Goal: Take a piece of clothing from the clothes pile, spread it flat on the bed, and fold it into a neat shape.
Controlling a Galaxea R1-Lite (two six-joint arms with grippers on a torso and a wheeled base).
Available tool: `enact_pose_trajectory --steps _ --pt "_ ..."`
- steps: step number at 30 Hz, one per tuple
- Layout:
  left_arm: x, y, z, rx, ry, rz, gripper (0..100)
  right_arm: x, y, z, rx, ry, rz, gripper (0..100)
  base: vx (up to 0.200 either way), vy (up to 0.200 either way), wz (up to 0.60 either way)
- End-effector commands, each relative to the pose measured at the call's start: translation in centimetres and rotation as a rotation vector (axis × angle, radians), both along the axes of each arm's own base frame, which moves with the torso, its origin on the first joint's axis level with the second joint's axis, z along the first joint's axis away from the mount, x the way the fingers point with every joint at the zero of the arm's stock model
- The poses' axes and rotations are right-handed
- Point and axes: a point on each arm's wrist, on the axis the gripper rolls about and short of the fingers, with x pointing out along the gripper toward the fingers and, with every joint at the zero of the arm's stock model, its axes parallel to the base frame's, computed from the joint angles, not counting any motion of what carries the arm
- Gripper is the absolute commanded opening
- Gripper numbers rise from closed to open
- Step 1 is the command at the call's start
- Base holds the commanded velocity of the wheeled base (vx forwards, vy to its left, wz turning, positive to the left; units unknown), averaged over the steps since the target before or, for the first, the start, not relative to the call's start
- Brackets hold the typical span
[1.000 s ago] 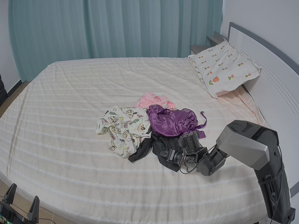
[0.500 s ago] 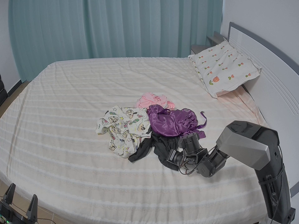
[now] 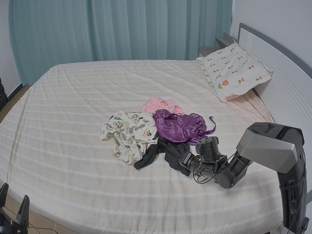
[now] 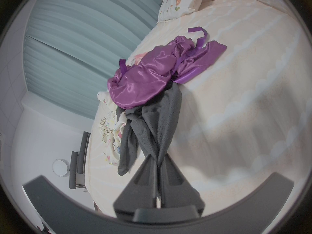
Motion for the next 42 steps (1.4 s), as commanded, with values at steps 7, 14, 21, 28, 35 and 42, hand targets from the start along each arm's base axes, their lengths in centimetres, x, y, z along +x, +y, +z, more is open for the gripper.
enact_pose_trajectory --steps 7,14,21,28,35,42 --pt "9.4 -1.2 3.0 -0.032 0.514 -0.289 100 -0.9 -0.6 -0.6 0.051 -0.086 -0.002 0 0.0 0.0 0.0" --pt "18.1 -5.5 0.9 -0.171 0.744 -0.392 100 -0.9 -0.6 -0.6 0.055 -0.084 -0.004 0 0.0 0.0 0.0" --pt "26.1 -9.1 -3.4 -0.256 0.831 -0.309 100 -1.0 -0.7 -0.6 0.066 -0.101 -0.004 0 0.0 0.0 0.0" --pt "31.8 -13.1 -7.0 -0.377 0.899 -0.23 100 -1.0 -0.7 -0.6 0.066 -0.101 -0.004 0 0.0 0.0 0.0" --pt "34.6 -17.5 -11.7 -0.361 0.935 -0.175 100 -1.0 -0.7 -0.6 0.067 -0.1 -0.005 0 0.0 0.0 0.0" --pt "36.8 -19.7 -14.3 -0.34 0.916 -0.159 100 -1.0 -0.7 -0.6 0.068 -0.103 -0.005 0 0.0 0.0 0.0"
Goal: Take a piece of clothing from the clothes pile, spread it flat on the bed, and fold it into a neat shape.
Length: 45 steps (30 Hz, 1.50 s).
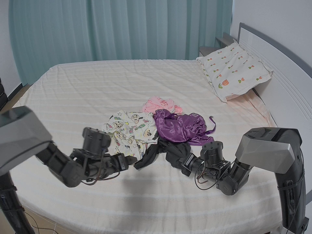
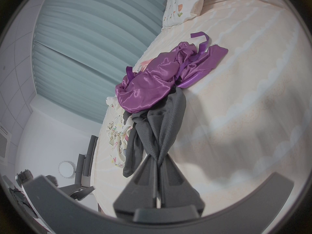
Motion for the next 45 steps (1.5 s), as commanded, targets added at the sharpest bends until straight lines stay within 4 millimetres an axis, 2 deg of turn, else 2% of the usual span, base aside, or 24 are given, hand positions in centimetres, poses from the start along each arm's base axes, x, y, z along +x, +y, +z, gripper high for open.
enact_pose_trajectory --steps 1,12,24,25,31,37,39,40,43,45 --pt "4.3 -6.1 -9.0 0.037 0.066 0.026 100 0.0 0.0 0.0 0.004 -0.006 -0.001 0 0.0 0.0 0.0" --pt "7.6 -7.8 -10.6 0.049 0.001 0.079 100 0.0 0.0 -0.2 0.001 -0.003 -0.003 0 0.0 0.0 0.0" --pt "8.9 -8.5 -10.3 0.047 -0.058 0.159 100 0.0 0.0 -0.2 -0.001 -0.004 -0.004 0 0.0 0.0 0.0" --pt "8.9 -8.4 -10.4 0.049 -0.056 0.159 0 0.0 0.0 -0.2 -0.001 -0.004 -0.004 0 0.0 0.0 0.0" --pt "8.4 -8.2 -10.4 0.021 -0.033 0.192 0 -0.3 -0.2 -0.1 0.015 -0.023 -0.001 0 0.0 0.0 0.0" --pt "6.6 -7.2 -6.0 -0.089 -0.036 0.244 0 -2.3 -0.6 0.8 0.102 -0.133 0.072 0 0.0 0.0 0.0" --pt "6.3 -7.0 -5.4 -0.093 -0.039 0.245 0 -2.5 -0.7 1.1 0.113 -0.148 0.078 0 0.0 0.0 0.0" --pt "5.2 -6.7 -3.1 -0.115 -0.064 0.238 0 -2.8 -0.9 1.8 0.133 -0.177 0.087 0 0.0 0.0 0.0" --pt "3.8 -6.3 -0.2 -0.17 -0.106 0.239 0 -3.7 -1.3 4.7 0.185 -0.246 0.122 0 0.0 0.0 0.0" --pt "2.8 -6.1 2.6 -0.235 -0.17 0.238 0 -3.9 -1.5 7.2 0.216 -0.304 0.123 0 0.0 0.0 0.0"
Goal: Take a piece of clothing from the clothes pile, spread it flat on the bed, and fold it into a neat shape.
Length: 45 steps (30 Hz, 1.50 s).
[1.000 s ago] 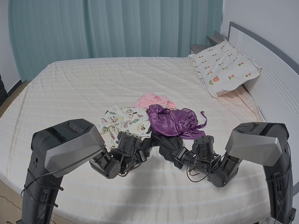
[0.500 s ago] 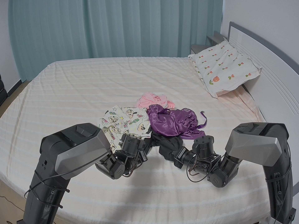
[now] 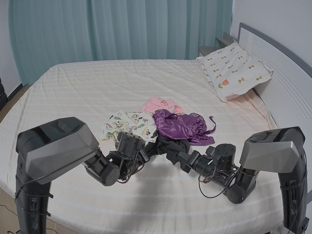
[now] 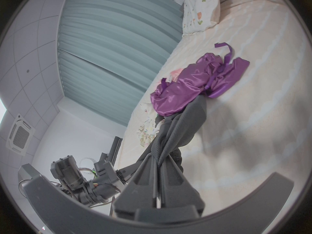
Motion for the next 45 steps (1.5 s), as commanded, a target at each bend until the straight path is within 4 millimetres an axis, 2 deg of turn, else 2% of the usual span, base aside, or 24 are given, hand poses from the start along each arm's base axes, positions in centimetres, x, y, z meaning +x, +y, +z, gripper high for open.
enact_pose_trajectory --steps 1,4,5,7,8,11,15,17,20,21,22,26,34,38,45 --pt "-3.4 1.1 9.0 -0.142 -0.175 -0.002 0 -1.5 -0.7 6.2 0.087 -0.136 0.033 0 0.0 0.0 0.0" --pt "-4.7 1.7 12.3 -0.194 -0.262 -0.003 0 -2.0 -1.3 10.6 0.146 -0.249 0.031 0 0.0 0.0 0.0" --pt "-5.3 2.0 14.1 -0.216 -0.303 -0.005 0 -2.5 -1.7 13.1 0.178 -0.305 0.039 0 0.0 0.0 0.0" --pt "-6.4 2.8 17.1 -0.256 -0.373 -0.003 0 -3.3 -2.4 16.5 0.214 -0.371 0.077 0 0.0 0.0 0.0" --pt "-6.7 3.0 17.6 -0.265 -0.388 -0.003 0 -3.5 -2.7 17.3 0.219 -0.383 0.084 0 0.0 0.0 0.0" --pt "-8.5 4.2 21.0 -0.284 -0.479 -0.015 0 -3.9 -3.8 20.6 0.244 -0.451 0.089 0 0.0 0.0 0.0" --pt "-9.9 5.3 23.0 -0.285 -0.523 -0.015 0 -4.4 -4.9 22.8 0.263 -0.506 0.073 0 0.0 0.0 0.0" --pt "-10.3 5.6 22.8 -0.274 -0.506 -0.014 0 -4.5 -4.9 22.7 0.261 -0.502 0.076 0 0.0 0.0 0.0" --pt "-10.6 5.8 21.3 -0.249 -0.461 -0.012 0 -4.8 -4.8 20.9 0.234 -0.44 0.086 0 0.0 0.0 0.0" --pt "-10.6 5.8 21.3 -0.249 -0.461 -0.012 0 -4.8 -4.8 20.9 0.234 -0.44 0.086 0 0.0 0.0 0.0" --pt "-10.9 5.9 20.4 -0.236 -0.432 -0.014 0 -5.0 -5.0 20.4 0.23 -0.42 0.088 0 0.0 0.0 0.0" --pt "-11.4 6.3 18.7 -0.23 -0.375 -0.008 0 -5.6 -4.9 18.8 0.204 -0.363 0.107 0 0.0 0.0 0.0" --pt "-12.3 6.6 17.0 -0.249 -0.301 0.01 0 -6.2 -5.0 17.9 0.189 -0.322 0.113 0 0.0 0.0 0.0" --pt "-13.2 6.9 16.1 -0.236 -0.27 0.002 0 -6.2 -5.2 17.9 0.189 -0.323 0.126 0 -0.2 0.0 0.0" --pt "-13.4 7.1 15.8 -0.269 -0.247 0.021 0 -6.4 -5.1 17.5 0.18 -0.304 0.141 0 -0.143 0.0 0.0"
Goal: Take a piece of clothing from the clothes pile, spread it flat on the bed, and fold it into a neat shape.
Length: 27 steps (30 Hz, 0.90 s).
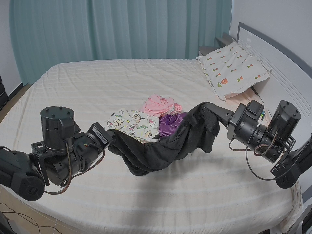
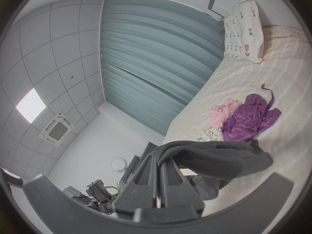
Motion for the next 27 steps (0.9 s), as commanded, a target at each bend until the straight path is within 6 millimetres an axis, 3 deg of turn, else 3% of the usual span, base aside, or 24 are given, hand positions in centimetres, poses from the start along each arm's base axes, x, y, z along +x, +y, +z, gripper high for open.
enact_pose_trajectory --steps 1,10,22,27 --pt "-0.3 0.1 -0.3 0.002 0.011 -0.001 0 -0.1 0.0 -0.3 -0.007 0.013 0.003 0 0.0 0.0 0.0" --pt "-0.4 -0.1 -0.3 0.004 0.012 -0.009 0 -0.1 0.0 -0.2 -0.011 0.013 0.002 0 0.0 0.0 0.0" --pt "-0.3 1.2 0.6 -0.011 -0.017 0.03 0 -1.2 -0.1 -0.3 -0.022 0.019 0.012 0 0.0 0.2 0.0" --pt "-1.3 1.7 2.0 -0.03 -0.066 0.025 0 -2.0 0.6 0.4 -0.039 -0.029 0.035 0 0.0 0.2 0.0"
